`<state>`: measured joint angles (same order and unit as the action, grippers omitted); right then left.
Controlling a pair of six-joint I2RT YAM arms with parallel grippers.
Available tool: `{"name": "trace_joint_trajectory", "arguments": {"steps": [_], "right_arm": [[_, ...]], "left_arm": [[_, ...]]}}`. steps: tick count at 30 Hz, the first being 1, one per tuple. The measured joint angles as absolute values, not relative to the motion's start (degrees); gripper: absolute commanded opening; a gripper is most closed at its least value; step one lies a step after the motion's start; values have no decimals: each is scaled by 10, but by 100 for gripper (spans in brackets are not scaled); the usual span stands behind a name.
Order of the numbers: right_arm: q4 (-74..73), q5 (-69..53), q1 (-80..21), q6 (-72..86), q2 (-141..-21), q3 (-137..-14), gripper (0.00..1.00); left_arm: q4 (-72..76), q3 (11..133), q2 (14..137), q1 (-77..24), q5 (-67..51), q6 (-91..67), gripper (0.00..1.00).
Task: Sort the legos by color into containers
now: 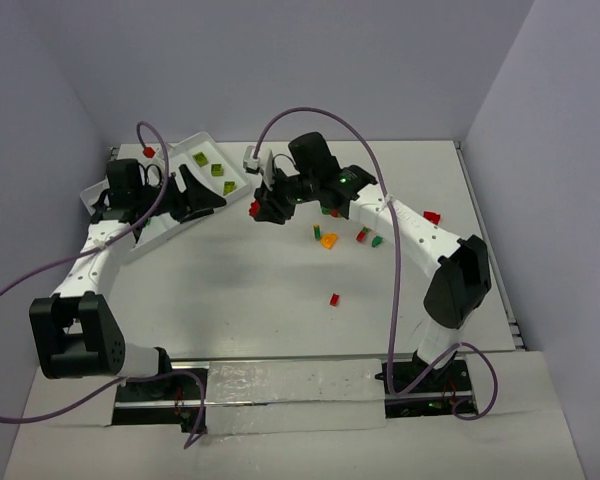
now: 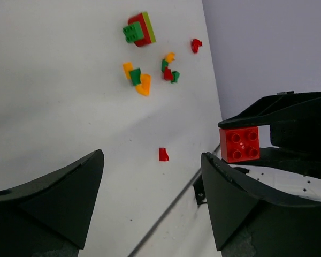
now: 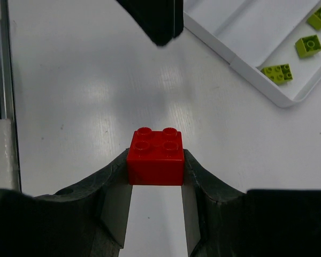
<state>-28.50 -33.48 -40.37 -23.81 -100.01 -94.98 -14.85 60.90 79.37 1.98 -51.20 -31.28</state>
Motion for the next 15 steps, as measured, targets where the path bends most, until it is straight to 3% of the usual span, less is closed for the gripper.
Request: {"name": "trace_joint_trajectory", "arguments": {"steps": [15], "right_arm": [[-310, -328, -455, -237, -1008, -993, 9]], "left_arm": [[-42, 588, 787, -54, -587, -423, 88]]}}
